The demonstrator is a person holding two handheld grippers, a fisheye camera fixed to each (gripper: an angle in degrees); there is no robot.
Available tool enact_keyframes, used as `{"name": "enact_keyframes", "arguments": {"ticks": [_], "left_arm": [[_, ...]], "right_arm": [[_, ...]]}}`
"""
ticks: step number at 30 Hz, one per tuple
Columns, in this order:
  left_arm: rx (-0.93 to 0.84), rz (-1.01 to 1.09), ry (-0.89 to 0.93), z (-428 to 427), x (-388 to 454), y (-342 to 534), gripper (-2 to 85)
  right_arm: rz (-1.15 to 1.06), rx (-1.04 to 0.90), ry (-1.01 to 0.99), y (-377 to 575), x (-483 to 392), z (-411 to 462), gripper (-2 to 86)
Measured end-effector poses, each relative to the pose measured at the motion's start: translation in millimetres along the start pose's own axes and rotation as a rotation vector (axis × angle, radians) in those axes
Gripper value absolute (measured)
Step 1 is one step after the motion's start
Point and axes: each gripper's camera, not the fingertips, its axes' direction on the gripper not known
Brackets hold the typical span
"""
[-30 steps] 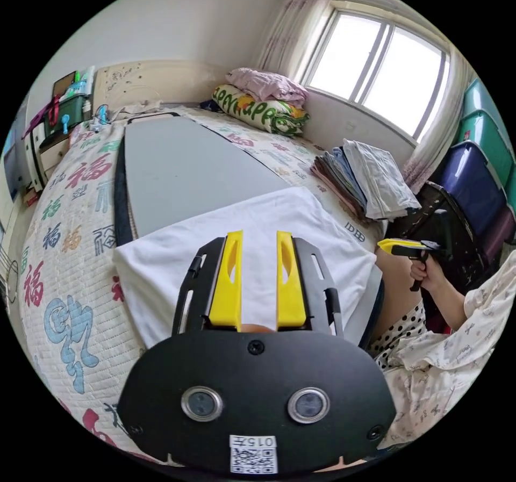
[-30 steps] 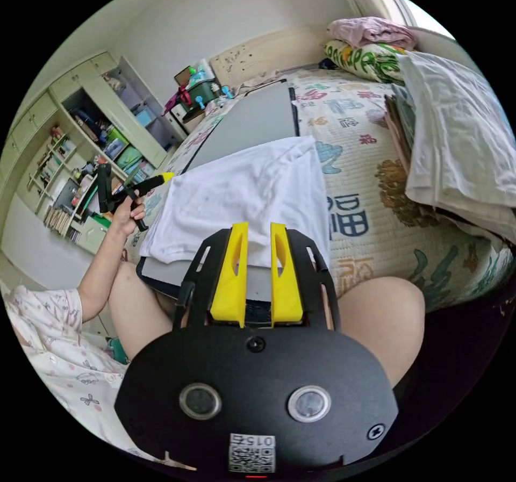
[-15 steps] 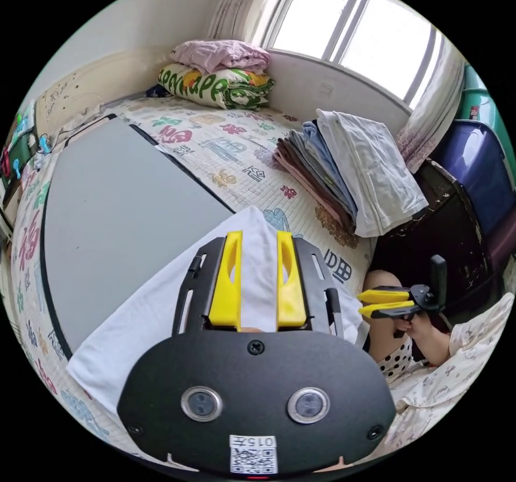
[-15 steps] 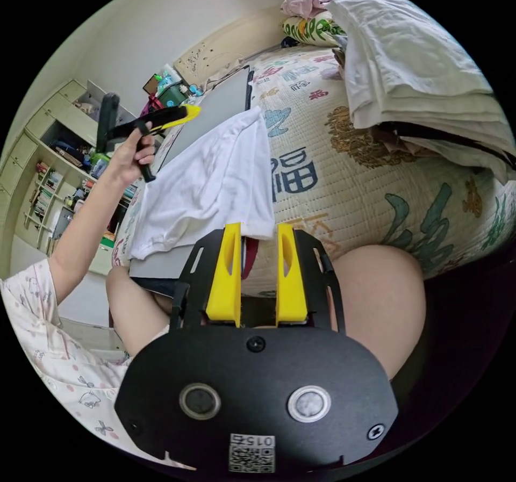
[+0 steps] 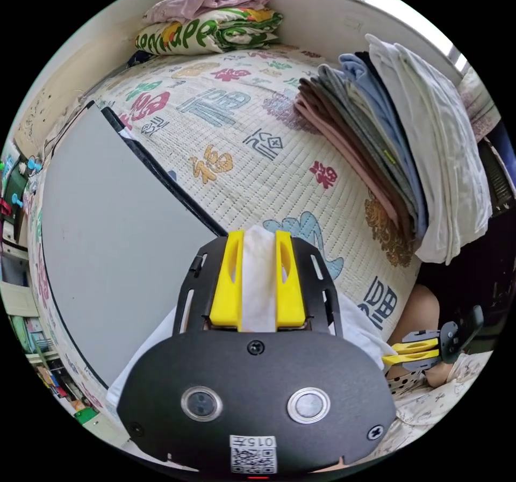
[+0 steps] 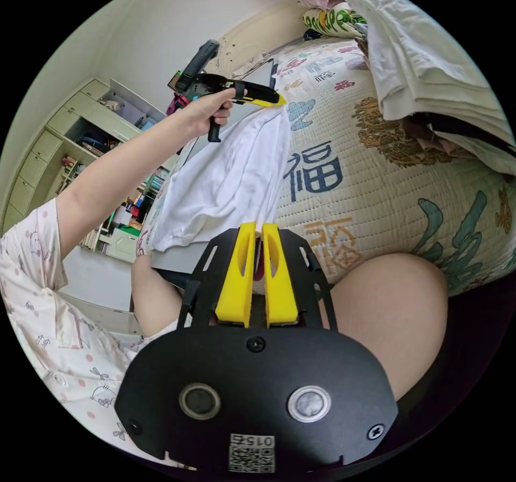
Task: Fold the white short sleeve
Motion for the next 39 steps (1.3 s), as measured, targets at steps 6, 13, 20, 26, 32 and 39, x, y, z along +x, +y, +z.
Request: {"name": "enact_keyframes", "arguments": {"ticks": [6, 13, 20, 26, 32, 39], "left_arm": [[0.003, 0.034, -0.053, -5, 2, 4, 1.0], [0.256, 0.029, 0.128, -58, 1, 20, 0.1], [0.585, -0.009, 0.405, -129, -32, 86, 0.1], [0.665, -0.14, 0.359, -144, -126, 220, 0.0], [0.527, -0.463, 0.244, -78, -217, 341, 0.9], [0.564, -0.614, 0.257, -40, -247, 415, 6.2]], "right_arm": [[0.004, 0.074, 0.006, 13, -2, -22, 0.6], [0.044, 0.258, 0.142, 40, -5, -93, 0.4], [-0.195, 0.403, 0.114, 56, -80, -163, 0.4], [-0.526, 0.214, -0.113, 57, -187, -88, 0.4], [-0.62, -0.098, -0.147, 70, -255, 61, 0.5], [-0.666, -0.23, -0.07, 90, -296, 120, 1.5]]}}
